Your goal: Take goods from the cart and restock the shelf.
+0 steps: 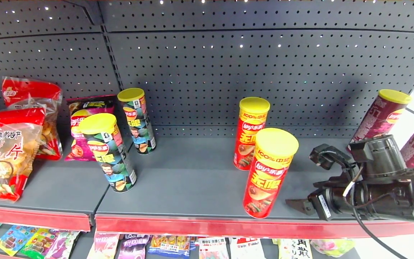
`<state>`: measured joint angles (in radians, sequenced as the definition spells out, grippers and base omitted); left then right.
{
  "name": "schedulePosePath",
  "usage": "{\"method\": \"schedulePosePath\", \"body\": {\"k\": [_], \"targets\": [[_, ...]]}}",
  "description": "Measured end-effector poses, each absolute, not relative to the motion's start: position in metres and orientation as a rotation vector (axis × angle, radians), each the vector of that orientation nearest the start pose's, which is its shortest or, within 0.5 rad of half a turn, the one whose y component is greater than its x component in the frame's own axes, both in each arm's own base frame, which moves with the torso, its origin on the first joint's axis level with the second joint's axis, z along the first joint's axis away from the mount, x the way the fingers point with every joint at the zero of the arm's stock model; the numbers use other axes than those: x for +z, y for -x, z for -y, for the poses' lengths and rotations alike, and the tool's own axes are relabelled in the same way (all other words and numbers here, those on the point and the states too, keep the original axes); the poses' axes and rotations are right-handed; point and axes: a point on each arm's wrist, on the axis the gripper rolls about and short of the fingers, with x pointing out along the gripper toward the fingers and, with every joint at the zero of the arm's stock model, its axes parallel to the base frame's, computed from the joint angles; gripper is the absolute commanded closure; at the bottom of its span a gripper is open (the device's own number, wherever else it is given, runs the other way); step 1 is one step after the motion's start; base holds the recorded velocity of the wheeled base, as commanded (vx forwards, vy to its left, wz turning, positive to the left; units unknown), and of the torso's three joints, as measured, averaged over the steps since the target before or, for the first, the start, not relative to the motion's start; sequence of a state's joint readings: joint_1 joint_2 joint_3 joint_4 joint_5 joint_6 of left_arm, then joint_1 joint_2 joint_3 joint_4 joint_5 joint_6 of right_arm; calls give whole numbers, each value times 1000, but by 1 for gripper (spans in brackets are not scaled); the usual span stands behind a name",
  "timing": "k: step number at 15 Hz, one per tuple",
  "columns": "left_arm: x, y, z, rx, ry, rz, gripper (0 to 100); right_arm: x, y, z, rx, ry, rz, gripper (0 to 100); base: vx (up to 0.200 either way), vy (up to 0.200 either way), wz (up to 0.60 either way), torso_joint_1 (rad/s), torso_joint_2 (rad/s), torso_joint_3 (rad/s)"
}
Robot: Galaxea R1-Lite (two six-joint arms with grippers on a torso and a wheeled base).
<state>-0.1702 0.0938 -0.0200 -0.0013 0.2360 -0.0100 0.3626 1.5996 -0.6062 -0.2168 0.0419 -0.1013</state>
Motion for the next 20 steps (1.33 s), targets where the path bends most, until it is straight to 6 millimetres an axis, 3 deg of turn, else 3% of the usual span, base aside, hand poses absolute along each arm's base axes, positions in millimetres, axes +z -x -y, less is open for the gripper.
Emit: {"method": "schedulePosePath", "body": {"k": [20], "targets": [[83,16,-8,68,-6,-72,0,120,-247,-103,441,216,-758,0,0,0,0,0,0,0]]}}
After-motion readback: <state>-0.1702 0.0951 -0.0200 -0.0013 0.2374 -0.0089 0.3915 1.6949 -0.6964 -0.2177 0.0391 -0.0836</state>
